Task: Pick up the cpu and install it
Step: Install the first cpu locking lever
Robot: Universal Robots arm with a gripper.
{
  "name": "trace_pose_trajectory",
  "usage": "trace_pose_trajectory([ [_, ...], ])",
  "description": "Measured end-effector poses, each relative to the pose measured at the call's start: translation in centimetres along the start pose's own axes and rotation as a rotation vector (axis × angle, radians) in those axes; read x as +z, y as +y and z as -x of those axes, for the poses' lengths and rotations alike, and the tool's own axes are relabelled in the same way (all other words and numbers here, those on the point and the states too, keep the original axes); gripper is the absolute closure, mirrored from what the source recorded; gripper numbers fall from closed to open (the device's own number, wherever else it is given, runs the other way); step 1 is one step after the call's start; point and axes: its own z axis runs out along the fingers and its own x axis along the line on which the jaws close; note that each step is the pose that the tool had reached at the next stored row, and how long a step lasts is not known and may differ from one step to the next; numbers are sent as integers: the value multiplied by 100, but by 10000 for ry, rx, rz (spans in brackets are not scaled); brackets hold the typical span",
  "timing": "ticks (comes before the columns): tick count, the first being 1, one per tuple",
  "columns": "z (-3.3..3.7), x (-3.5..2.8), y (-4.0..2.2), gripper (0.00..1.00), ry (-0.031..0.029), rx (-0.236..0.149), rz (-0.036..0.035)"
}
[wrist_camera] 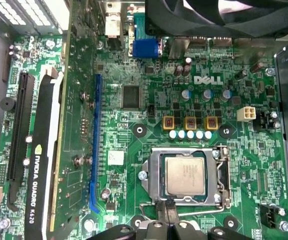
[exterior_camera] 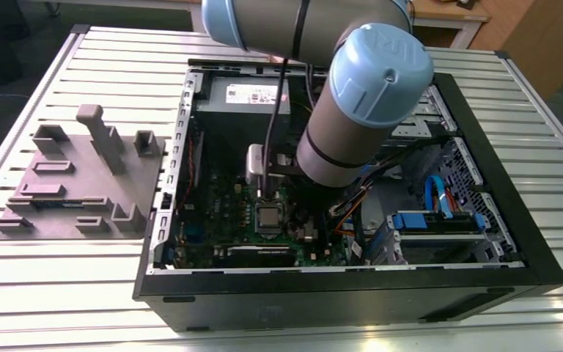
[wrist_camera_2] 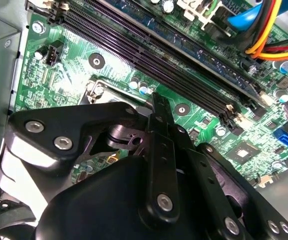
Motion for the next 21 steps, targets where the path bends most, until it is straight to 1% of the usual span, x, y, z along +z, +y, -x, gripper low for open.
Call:
trace_pose_trajectory([
  [9, -3, 4, 0, 90, -11, -4, -3],
  [15, -15, 5, 6, 90, -51, -8, -1],
  [19, -19, -14, 10, 90, -79, -11, -3],
  [21, -19, -29, 11, 90, -78, -12, -1],
])
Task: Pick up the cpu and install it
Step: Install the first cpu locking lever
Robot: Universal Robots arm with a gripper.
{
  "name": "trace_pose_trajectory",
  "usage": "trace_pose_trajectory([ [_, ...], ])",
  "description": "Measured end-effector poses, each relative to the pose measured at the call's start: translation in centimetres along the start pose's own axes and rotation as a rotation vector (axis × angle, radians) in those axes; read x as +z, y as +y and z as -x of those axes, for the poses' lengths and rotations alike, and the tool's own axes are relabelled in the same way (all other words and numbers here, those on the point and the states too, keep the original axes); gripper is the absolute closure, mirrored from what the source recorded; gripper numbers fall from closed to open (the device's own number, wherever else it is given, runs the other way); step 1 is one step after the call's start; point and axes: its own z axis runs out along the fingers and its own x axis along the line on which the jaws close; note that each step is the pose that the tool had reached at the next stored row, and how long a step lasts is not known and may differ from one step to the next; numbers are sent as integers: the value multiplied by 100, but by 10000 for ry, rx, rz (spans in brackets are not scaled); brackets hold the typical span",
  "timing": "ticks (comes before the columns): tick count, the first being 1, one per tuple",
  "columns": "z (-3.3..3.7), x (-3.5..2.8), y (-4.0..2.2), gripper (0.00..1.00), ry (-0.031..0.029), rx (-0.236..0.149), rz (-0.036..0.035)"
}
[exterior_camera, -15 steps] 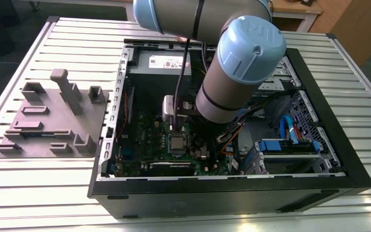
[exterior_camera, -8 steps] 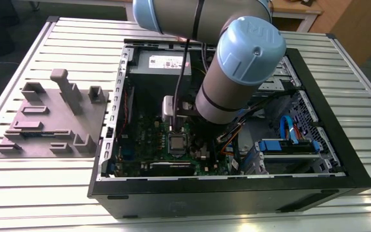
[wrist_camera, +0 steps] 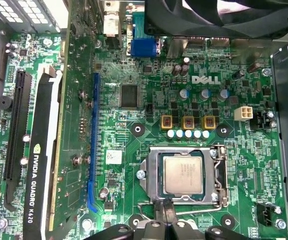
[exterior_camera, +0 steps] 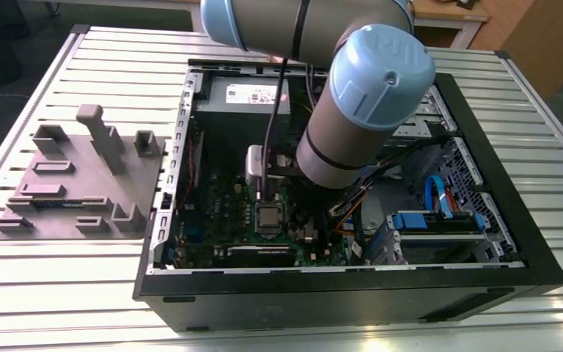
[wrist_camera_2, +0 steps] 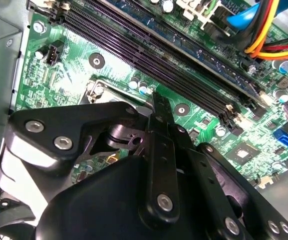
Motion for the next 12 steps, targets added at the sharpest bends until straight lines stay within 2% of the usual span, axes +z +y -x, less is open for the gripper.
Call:
trace_pose_trajectory([
  [6, -7, -7, 1, 90, -27, -4, 0],
  [12, -44, -11, 2, 90, -48, -43, 4],
])
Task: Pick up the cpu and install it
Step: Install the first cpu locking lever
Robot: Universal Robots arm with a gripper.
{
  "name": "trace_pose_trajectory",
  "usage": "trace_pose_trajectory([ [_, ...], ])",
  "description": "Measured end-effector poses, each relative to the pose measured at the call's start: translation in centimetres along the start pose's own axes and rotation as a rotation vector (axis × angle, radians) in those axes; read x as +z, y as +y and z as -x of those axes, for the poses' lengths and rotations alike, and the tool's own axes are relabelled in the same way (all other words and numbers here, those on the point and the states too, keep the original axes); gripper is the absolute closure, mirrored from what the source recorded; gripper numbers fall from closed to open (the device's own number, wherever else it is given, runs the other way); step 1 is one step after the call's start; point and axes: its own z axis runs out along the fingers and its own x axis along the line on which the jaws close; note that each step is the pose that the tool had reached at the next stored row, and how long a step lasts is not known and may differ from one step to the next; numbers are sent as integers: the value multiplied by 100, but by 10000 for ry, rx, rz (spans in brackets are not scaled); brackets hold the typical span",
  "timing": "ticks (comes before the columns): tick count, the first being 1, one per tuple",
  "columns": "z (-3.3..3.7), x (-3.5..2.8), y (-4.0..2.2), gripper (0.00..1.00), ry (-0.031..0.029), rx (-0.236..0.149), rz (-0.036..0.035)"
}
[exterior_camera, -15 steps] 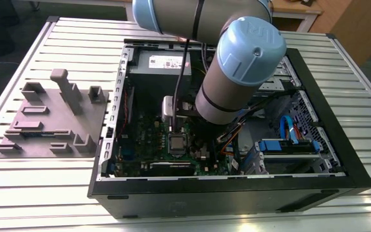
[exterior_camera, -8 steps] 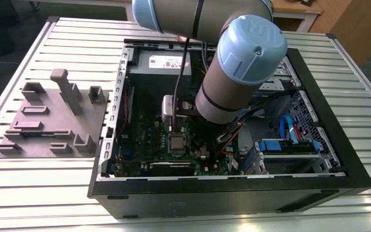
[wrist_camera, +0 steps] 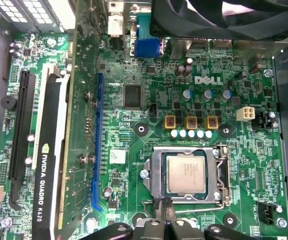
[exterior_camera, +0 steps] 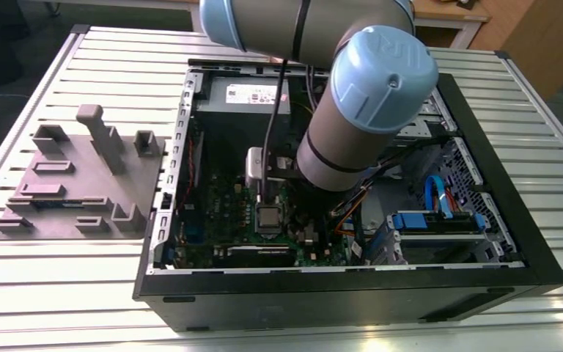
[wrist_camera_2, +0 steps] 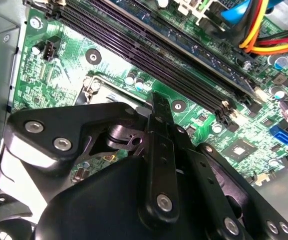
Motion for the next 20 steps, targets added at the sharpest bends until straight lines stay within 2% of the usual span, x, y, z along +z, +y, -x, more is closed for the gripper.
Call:
trace_pose_trajectory([
  [2, 0, 0, 0, 90, -31, -46, -1],
  [4, 0, 1, 0, 90, -90, -120, -36],
  [8, 0, 6, 13, 90, -137, -207, -257],
  [11, -2, 21, 38, 90, -151, -255, -359],
  [13, -6, 34, 58, 90, -159, -263, -377],
  [20, -16, 49, 55, 90, -171, -262, -389],
])
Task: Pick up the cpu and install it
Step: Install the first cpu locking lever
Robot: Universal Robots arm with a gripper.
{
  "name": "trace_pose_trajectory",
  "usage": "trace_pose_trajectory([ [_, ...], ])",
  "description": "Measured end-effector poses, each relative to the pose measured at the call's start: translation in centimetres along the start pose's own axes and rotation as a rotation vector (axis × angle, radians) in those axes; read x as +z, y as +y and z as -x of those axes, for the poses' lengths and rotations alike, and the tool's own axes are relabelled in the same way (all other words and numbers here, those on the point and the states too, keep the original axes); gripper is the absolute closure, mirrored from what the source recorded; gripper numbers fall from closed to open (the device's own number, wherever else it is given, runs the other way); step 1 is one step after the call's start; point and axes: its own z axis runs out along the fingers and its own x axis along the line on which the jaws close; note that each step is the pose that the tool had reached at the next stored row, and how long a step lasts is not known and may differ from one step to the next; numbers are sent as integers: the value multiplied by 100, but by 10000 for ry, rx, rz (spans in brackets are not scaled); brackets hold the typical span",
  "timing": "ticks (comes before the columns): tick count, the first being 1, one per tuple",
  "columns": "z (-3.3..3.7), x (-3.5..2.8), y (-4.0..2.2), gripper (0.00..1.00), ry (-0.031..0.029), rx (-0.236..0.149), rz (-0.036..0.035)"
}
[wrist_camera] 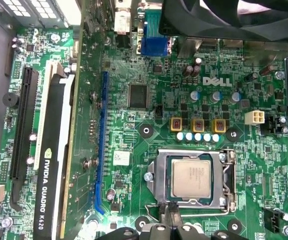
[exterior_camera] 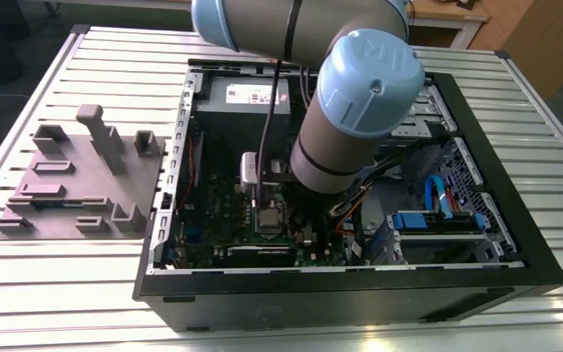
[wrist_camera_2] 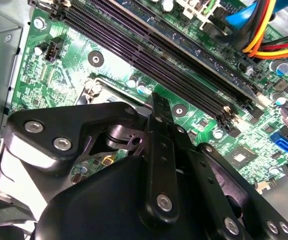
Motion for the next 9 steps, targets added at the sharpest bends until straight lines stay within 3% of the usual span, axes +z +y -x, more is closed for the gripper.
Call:
trace_pose_trajectory([
  [9, -1, 1, -18, 90, -8, -3, -4],
])
